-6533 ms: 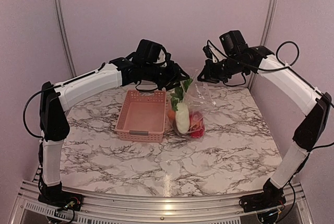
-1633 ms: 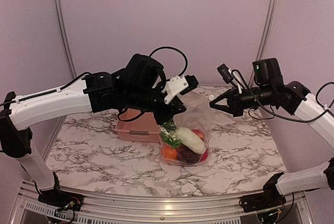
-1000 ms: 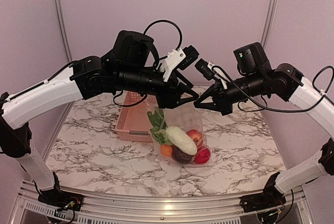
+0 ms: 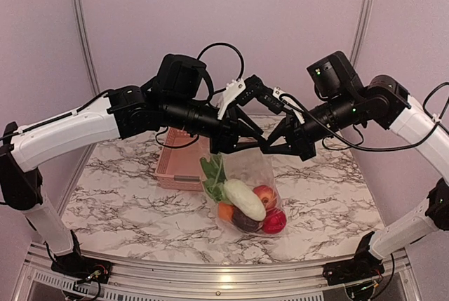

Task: Place the food in the zip-top bag and seal the zipper
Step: Zip the zipper of the food storage bag.

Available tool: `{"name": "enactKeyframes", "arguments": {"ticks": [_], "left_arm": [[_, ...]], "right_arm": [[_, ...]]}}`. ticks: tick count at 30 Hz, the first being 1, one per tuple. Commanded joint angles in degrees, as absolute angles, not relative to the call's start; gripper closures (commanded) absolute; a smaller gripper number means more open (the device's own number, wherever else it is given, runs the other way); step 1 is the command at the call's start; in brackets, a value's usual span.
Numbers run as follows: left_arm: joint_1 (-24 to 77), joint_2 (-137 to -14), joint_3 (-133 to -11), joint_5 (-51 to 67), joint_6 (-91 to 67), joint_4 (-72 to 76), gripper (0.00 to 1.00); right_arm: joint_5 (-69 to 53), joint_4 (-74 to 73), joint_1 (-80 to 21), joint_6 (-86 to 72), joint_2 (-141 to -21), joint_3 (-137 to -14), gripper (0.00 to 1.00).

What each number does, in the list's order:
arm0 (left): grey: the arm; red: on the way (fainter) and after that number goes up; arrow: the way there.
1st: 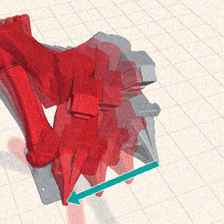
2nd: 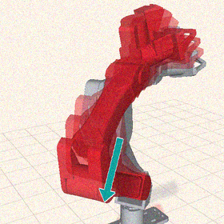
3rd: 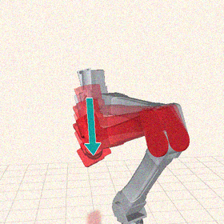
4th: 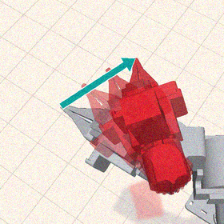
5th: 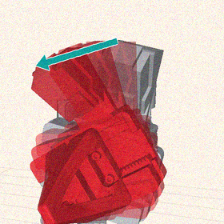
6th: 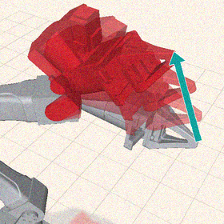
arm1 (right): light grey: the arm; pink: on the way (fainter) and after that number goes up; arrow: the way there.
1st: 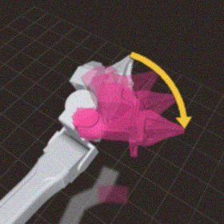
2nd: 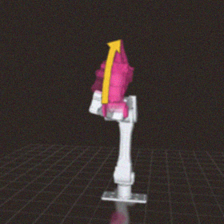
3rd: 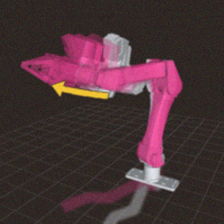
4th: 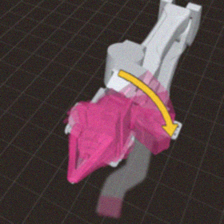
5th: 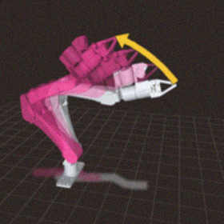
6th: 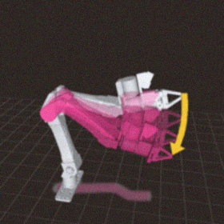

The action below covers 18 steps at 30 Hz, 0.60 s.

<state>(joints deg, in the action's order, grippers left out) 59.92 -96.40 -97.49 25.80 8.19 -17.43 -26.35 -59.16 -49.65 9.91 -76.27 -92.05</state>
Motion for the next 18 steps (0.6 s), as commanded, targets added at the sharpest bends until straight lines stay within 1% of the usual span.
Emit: {"name": "enactKeyframes", "arguments": {"ticks": [1, 4, 7, 13, 18], "left_arm": [[59.5, -95.7, -96.2, 28.0, 8.7, -18.1, 0.7], [59.4, -95.8, -96.2, 28.5, 8.8, -18.4, 0.72], [59.3, -95.6, -95.8, 28.7, 9.0, -18.6, 0.78], [59.2, -95.3, -95.3, 28.6, 9.6, -19.3, 0.84], [59.2, -95.2, -95.0, 28.2, 10.1, -19.6, 0.92]], "right_arm": [[-27.0, -57.3, -50.3, 10.3, -76.0, -95.2, 1.0], [-26.4, -57.3, -50.3, 10.3, -76.1, -95.3, 1.0], [-26.1, -57.3, -50.3, 10.3, -76.1, -95.3, 1.0], [-25.2, -56.8, -50.3, 9.9, -75.8, -94.8, 1.0], [-22.0, -56.1, -50.2, 9.3, -75.1, -94.5, 1.0]]}}
